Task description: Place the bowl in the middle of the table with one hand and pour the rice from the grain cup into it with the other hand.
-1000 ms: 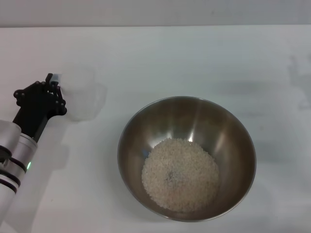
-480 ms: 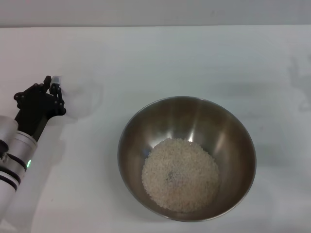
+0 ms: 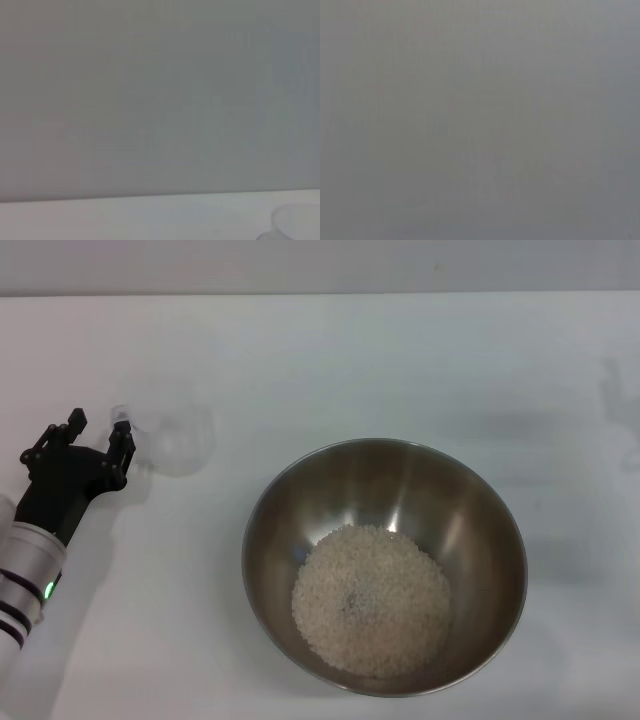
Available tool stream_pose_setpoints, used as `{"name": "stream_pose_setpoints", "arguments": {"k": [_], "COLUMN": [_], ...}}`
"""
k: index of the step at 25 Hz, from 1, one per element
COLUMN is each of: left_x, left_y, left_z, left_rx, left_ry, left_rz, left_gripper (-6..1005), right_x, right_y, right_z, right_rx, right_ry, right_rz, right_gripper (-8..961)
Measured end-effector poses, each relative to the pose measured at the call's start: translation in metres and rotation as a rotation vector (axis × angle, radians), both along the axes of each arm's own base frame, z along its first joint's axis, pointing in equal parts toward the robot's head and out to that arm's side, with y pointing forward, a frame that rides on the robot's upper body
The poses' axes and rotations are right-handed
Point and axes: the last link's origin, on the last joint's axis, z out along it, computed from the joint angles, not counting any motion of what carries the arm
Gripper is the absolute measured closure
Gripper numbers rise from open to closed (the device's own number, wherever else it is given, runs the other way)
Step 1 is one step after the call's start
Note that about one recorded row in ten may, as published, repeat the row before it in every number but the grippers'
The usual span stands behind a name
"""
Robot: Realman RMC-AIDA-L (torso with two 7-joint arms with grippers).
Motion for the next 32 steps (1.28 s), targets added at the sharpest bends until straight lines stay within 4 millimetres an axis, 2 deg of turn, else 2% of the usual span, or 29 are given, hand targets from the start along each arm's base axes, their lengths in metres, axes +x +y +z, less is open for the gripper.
{"name": "stream_pose_setpoints", "arguments": {"k": [5,12,20,24,29,32], "left_x": [-0.006,-0.014,-0.011,-0.002,0.006,0.007], "left_y": [-0.004,-0.022,-0.044,-0.038,-0.024,-0.019], "left_z": [0.0,0.005,0.023,0.033,0.042,0.046], "left_rx": [-0.01,0.012,0.098,0.149,0.184,0.209], "left_ry": [0.001,-0.007,-0.051,-0.058,-0.047,-0.051], "left_rz": [0.013,0.009,-0.107,-0.167,-0.215,-0.217], "left_gripper": [485,479,460,450,218,169], "right_x": [0.003,0.006,0.009,0.012,0.01,0.004], "right_y": [-0.001,-0.001,-0.002,0.004,0.012,0.017], "right_z": [0.001,0.001,-0.002,-0.014,-0.027,-0.034], "right_rx": [0.0,0.002,-0.009,-0.078,-0.148,-0.189], "right_ry": [-0.006,-0.014,-0.015,-0.011,-0.012,-0.02], "right_rz": [-0.012,-0.03,-0.051,-0.097,-0.124,-0.109], "right_gripper": [411,405,399,396,392,390]}}
